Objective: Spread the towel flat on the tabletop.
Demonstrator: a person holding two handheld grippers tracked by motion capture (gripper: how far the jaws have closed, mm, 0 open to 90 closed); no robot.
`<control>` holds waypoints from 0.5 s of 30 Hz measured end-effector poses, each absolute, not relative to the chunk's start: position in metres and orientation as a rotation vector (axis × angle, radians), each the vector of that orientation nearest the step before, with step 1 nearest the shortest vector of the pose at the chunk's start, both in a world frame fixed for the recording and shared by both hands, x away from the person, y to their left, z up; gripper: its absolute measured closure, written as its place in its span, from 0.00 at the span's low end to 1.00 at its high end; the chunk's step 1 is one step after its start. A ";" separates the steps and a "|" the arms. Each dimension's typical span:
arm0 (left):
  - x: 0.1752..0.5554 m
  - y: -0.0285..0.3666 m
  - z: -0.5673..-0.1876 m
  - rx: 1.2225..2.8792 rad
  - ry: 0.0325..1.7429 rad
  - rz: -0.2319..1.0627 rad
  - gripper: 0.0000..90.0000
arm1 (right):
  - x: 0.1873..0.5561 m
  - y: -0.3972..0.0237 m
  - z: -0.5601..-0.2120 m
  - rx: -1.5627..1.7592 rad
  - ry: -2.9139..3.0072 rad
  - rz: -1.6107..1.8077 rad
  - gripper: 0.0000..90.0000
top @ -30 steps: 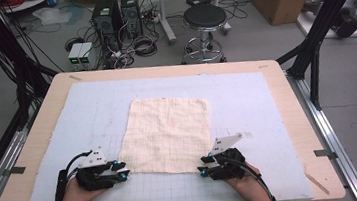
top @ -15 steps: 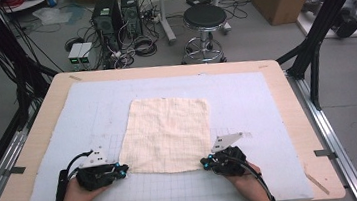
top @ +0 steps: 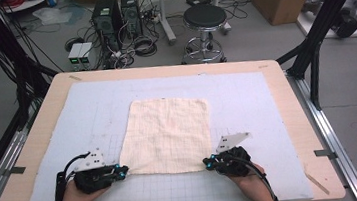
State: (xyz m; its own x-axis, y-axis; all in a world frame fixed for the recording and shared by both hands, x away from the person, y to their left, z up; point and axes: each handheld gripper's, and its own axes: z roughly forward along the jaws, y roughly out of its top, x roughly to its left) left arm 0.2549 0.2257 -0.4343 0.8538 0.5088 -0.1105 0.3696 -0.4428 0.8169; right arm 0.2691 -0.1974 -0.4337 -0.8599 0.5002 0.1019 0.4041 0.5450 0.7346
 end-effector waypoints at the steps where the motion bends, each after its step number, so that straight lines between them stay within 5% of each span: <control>1: 0.254 0.225 -0.434 2.088 0.636 0.186 0.96 | 0.269 -0.199 -0.434 0.787 2.657 1.216 0.98; 15: 0.244 0.219 -0.434 2.116 0.610 0.204 0.94 | 0.261 -0.205 -0.432 0.791 2.641 1.223 0.93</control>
